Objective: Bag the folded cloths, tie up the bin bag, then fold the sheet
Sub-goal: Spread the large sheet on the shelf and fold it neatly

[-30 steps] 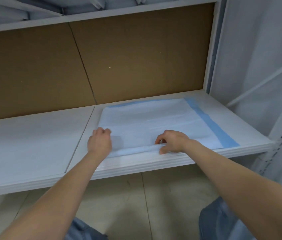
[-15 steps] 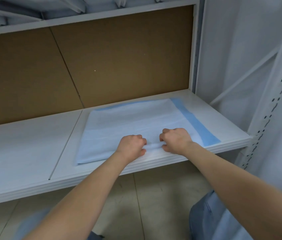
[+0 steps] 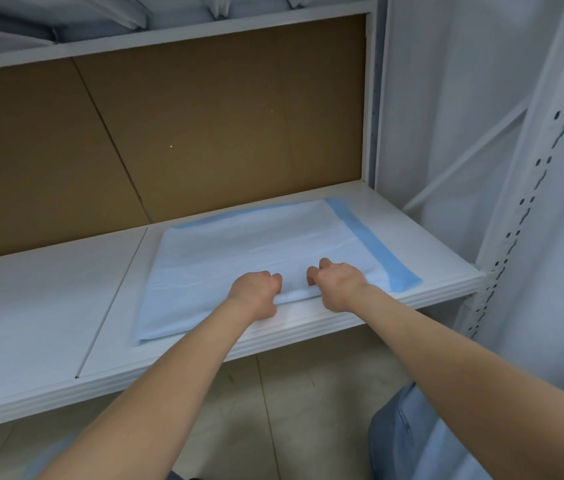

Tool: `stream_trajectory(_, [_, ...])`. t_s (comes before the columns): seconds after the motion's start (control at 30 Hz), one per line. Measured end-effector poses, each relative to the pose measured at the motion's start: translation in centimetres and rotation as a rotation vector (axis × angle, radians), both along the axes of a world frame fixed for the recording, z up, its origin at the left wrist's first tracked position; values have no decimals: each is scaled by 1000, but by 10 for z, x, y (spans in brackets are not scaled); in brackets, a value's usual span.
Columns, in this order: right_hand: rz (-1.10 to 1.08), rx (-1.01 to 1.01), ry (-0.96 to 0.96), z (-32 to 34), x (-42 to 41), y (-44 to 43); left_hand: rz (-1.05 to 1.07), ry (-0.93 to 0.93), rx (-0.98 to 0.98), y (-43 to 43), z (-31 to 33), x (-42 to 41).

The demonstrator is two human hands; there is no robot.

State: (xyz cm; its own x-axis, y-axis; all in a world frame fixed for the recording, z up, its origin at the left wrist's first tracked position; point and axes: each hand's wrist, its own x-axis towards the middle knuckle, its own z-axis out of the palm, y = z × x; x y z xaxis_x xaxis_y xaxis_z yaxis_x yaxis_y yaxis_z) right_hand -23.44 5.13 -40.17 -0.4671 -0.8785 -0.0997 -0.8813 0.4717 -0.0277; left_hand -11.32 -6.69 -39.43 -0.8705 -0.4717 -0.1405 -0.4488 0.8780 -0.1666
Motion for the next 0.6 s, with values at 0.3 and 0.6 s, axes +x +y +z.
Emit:
stream_trajectory(0.3, [-89, -84, -31, 8, -43, 35, -57, 74, -108, 24, 14, -26])
stream_trajectory(0.6, [-59, -63, 167, -1, -57, 53, -207, 180, -185, 72, -6, -87])
